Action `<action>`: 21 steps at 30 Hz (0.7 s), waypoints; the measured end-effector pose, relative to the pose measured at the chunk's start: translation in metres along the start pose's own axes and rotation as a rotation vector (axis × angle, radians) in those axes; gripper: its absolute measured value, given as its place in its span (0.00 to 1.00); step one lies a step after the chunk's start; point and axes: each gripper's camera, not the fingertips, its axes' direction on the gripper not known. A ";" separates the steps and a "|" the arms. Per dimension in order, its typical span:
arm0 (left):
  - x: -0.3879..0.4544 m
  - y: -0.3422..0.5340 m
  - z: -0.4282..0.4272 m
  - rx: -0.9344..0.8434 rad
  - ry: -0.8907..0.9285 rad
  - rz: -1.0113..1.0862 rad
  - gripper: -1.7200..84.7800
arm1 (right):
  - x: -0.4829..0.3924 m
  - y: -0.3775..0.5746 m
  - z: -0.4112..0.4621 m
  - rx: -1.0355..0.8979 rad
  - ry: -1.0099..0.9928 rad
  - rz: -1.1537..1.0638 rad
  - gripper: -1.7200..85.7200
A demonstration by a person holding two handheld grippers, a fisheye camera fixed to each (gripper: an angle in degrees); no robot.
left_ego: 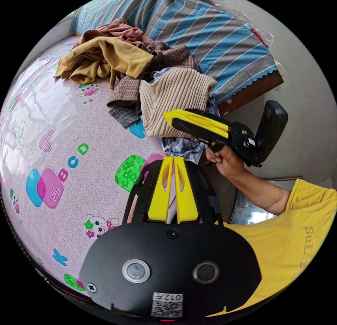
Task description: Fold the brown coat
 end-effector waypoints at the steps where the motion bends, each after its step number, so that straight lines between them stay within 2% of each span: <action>1: 0.000 -0.004 -0.002 0.007 -0.007 -0.002 0.02 | 0.008 -0.005 -0.004 0.007 0.002 -0.004 0.02; 7: -0.035 -0.028 -0.020 0.066 -0.096 -0.105 0.02 | 0.082 -0.063 -0.039 0.111 0.098 0.014 0.02; 13: -0.069 -0.048 -0.017 0.091 -0.119 -0.142 0.02 | 0.166 -0.133 -0.039 0.221 0.365 0.026 0.06; 17: -0.097 -0.052 0.003 0.046 -0.125 -0.186 0.02 | 0.242 -0.197 0.019 -0.075 0.304 0.022 0.16; 19: -0.112 -0.053 0.012 0.030 -0.111 -0.224 0.02 | 0.265 -0.216 0.045 -0.210 0.273 0.008 0.18; 21: -0.128 -0.055 0.021 0.010 -0.107 -0.248 0.02 | 0.282 -0.232 0.065 -0.275 0.360 -0.016 0.17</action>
